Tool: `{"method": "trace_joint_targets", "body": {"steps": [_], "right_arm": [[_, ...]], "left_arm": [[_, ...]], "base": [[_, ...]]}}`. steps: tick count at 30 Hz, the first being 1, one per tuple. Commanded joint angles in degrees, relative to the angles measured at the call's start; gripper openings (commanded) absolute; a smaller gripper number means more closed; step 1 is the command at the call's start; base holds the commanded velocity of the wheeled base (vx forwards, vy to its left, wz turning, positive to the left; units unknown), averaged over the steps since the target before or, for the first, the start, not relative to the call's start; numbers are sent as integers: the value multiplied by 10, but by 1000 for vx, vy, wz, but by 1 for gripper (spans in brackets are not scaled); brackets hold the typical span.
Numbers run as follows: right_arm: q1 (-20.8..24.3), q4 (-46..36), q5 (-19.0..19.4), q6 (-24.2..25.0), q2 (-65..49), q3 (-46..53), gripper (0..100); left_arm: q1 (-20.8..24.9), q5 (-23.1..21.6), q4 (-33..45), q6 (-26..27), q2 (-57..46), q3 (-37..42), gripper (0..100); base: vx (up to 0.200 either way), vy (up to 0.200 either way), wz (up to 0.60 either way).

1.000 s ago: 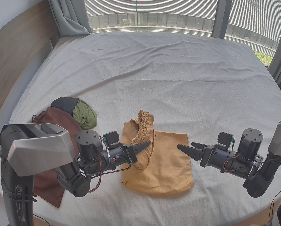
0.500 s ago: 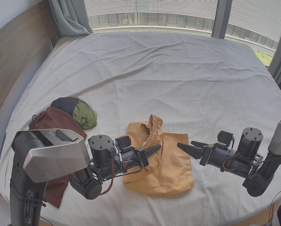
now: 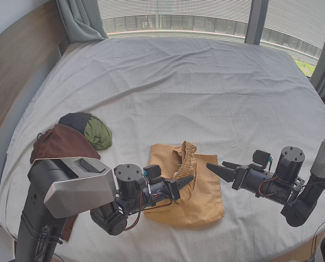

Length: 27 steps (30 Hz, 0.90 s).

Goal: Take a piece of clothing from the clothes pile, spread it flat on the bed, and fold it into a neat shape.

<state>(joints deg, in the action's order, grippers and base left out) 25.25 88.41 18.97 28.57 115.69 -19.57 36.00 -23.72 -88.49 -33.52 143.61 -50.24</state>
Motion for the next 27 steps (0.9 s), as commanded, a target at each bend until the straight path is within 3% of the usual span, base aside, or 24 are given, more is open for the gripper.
{"method": "trace_joint_targets", "body": {"steps": [1, 12, 13, 27], "right_arm": [[0, 0, 0, 0, 1, 0, 100], [0, 0, 0, 0, 1, 0, 100], [0, 0, 0, 0, 0, 0, 100], [-3, 0, 0, 0, 2, 1, 100]], "left_arm": [[5, 1, 0, 1, 16, -10, 0], [7, 10, 0, 1, 20, -21, 0], [9, 10, 0, 1, 20, -21, 100], [16, 26, -1, 8, 19, -28, 100]], "base": [[0, 0, 0], [0, 0, 0], [0, 0, 0], [0, 0, 0]]}}
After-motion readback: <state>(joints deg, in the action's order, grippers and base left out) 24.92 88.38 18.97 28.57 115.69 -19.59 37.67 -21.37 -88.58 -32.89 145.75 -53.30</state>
